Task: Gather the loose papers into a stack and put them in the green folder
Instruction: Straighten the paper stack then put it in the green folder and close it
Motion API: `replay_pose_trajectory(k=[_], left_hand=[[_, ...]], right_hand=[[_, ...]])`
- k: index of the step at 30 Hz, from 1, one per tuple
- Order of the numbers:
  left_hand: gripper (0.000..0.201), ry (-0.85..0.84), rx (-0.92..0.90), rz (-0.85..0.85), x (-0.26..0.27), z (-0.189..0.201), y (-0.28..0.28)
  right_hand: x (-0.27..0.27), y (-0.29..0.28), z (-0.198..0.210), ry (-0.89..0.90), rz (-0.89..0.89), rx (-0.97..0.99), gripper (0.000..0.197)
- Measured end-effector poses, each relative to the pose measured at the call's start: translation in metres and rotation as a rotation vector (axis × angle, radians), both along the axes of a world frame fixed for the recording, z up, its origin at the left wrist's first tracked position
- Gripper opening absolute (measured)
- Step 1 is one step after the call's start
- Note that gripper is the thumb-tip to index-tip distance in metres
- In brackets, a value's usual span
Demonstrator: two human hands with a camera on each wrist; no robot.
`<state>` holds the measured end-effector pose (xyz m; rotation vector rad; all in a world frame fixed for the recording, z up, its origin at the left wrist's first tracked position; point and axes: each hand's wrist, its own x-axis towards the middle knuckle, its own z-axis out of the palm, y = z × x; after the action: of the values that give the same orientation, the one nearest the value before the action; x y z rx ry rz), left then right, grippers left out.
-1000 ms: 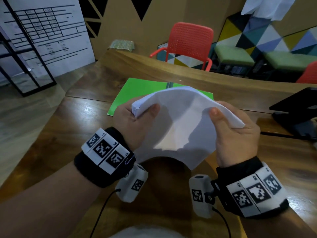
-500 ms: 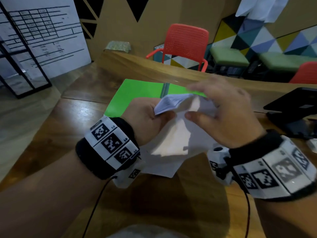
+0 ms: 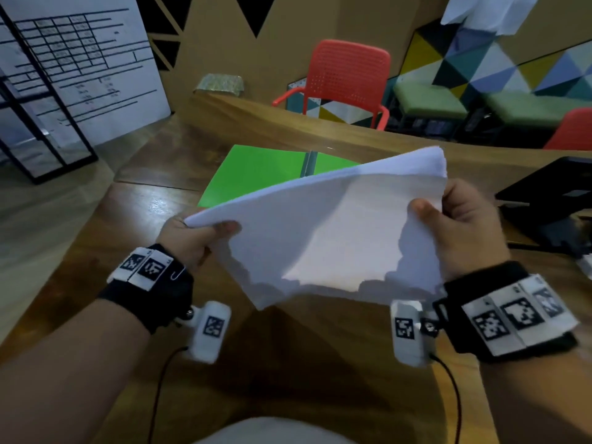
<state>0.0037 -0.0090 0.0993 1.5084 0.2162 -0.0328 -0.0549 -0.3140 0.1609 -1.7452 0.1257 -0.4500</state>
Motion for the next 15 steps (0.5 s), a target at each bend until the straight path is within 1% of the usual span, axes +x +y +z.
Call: replay_pose_trajectory(k=[1,3,6,8,9,10,12,13,14,15], left_hand=[[0.029,-0.016,0.014,0.057,0.002,-0.001,-0.003],[0.017,-0.064,0.115,0.085,0.002,-0.002,-0.011],[0.031,-0.12,0.213,0.128,-0.011,-0.002,-0.028],[0.03,-0.123,0.262,0.112,-0.023,-0.004,-0.035],[0.029,-0.121,0.277,0.09,-0.027,-0.005,-0.037],[0.027,-0.125,0.256,0.073,-0.03,-0.005,-0.037],[0.026,-0.147,0.16,0.089,-0.029,-0.003,-0.038],[0.027,-0.157,0.1,0.124,-0.026,-0.005,-0.038],[0.029,-0.155,0.043,0.154,-0.023,-0.005,-0.039],[0.032,-0.153,0.001,0.174,-0.02,-0.007,-0.041]], right_hand=[[0.002,0.003,-0.013,0.002,-0.041,0.037,0.029],[0.003,0.01,-0.038,0.034,-0.108,0.076,0.031],[0.0,0.019,-0.069,0.166,-0.128,0.131,0.031],[-0.004,0.024,-0.08,0.206,-0.166,0.2,0.034],[-0.005,0.026,-0.082,0.205,-0.184,0.251,0.032],[-0.007,0.028,-0.081,0.2,-0.2,0.314,0.026],[-0.008,0.031,-0.075,0.171,-0.208,0.43,0.005],[-0.007,0.029,-0.073,0.155,-0.226,0.452,0.019],[-0.006,0.028,-0.071,0.157,-0.246,0.461,0.026],[-0.003,0.027,-0.07,0.152,-0.264,0.445,0.021]])
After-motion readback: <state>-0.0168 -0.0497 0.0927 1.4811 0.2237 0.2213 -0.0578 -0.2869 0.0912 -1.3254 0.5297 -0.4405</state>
